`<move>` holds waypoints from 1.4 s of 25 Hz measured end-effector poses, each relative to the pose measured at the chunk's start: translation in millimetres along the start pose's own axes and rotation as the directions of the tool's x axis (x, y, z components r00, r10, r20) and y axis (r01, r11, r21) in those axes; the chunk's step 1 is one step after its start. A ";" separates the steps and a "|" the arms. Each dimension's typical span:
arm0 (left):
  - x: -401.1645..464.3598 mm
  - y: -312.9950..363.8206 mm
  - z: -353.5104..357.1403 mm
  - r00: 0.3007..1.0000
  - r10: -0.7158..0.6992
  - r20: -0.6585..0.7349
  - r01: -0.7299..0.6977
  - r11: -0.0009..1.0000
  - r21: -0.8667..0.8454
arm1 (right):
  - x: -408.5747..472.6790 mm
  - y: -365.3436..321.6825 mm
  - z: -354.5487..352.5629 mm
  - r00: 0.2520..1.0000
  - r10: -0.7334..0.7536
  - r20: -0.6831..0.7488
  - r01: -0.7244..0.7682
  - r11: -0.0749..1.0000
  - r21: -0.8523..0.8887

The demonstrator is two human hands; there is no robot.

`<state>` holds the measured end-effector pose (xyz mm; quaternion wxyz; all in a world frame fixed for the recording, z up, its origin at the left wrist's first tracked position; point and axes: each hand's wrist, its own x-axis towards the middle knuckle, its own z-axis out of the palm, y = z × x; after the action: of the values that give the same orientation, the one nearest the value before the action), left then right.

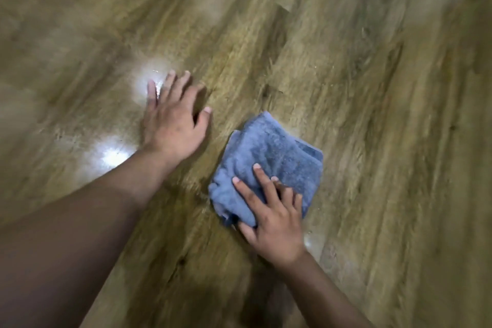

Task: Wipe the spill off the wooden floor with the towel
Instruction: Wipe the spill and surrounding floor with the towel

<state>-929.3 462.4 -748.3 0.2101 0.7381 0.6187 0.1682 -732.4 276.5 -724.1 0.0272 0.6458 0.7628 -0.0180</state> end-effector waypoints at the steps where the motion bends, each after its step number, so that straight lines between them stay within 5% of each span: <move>1: -1.2 1.4 6.7 1.000 -0.029 -0.007 0.029 0.994 0.101 | -5.1 17.5 -1.5 1.000 0.020 0.006 -0.020 1.000 -0.008; 7: -2.3 -2.7 21.0 0.997 0.009 -0.080 0.015 0.958 0.285 | 47.6 121.1 -6.7 0.915 0.401 0.047 -0.403 0.913 0.060; 15: -2.5 3.5 13.9 0.996 -0.027 -0.080 0.048 0.961 0.273 | 128.8 98.1 -3.6 0.892 0.451 0.003 -0.445 0.878 0.179; 22: -1.5 7.3 7.1 0.997 -0.046 -0.067 0.062 0.968 0.244 | 121.3 0.5 -10.5 0.991 0.131 0.004 -0.129 0.975 0.180; 29: -1.6 2.0 12.2 0.995 -0.028 -0.100 0.050 0.973 0.227 | -2.6 45.0 1.4 0.997 -0.047 0.055 0.042 0.996 0.079; 35: -4.3 0.3 15.2 0.992 -0.005 -0.123 0.034 0.972 0.233 | 17.6 96.2 -4.7 0.928 0.372 0.015 -0.372 0.927 0.050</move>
<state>-922.1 456.6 -761.1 0.0849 0.7401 0.6530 0.1365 -640.5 310.1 -719.8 0.0155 0.7790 0.6259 -0.0339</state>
